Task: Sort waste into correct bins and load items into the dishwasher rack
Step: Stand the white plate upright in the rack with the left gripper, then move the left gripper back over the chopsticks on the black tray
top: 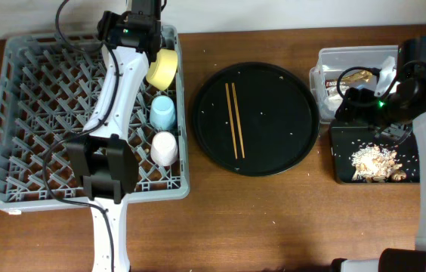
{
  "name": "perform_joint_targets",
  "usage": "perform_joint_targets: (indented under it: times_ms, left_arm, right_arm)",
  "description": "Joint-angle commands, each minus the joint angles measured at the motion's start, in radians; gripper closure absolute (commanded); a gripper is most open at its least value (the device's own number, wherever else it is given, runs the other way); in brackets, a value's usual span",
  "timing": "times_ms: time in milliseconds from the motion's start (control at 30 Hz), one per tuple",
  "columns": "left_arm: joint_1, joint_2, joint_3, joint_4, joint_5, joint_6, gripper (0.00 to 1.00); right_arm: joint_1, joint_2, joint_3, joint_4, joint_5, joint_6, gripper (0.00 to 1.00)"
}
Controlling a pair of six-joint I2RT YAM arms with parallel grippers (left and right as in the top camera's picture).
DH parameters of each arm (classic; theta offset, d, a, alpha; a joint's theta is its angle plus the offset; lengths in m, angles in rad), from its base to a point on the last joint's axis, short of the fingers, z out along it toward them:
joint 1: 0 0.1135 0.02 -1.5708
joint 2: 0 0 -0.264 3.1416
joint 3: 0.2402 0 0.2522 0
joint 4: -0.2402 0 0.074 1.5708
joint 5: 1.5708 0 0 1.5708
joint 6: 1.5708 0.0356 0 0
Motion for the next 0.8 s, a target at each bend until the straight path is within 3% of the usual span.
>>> perform_joint_targets:
  times_ms: [0,133,233,333,500,600,767]
  left_arm:
    - [0.011,-0.022,0.023,-0.007,0.031,-0.059,0.27]
    - [-0.011,-0.146,0.117,-0.146,0.352,-0.063,0.26]
    - [-0.069,-0.190,0.119,-0.288,0.737,-0.101,0.28]
    - [-0.134,-0.178,0.092,-0.380,0.974,-0.131,0.29]
    - [-0.331,-0.172,-0.033,-0.402,0.983,-0.232,0.32]
    - [-0.424,-0.172,-0.121,-0.351,0.977,-0.258,0.37]
    - [-0.451,-0.172,-0.209,-0.277,0.856,-0.489,0.46]
  right_arm:
    - [-0.003,-0.002,0.015,-0.001,0.002,-0.008,0.14]
    - [-0.004,-0.033,0.204,-0.095,0.029,-0.007,0.13]
    - [-0.059,-0.064,0.344,-0.170,0.039,-0.005,0.13]
    - [-0.187,-0.093,0.405,-0.245,0.039,-0.003,0.04]
    - [-0.389,-0.098,0.399,-0.299,-0.024,0.010,0.02]
    - [-0.408,-0.098,0.399,-0.299,-0.026,0.023,0.02]
    - [-0.408,-0.098,0.399,-0.299,-0.026,0.023,0.02]
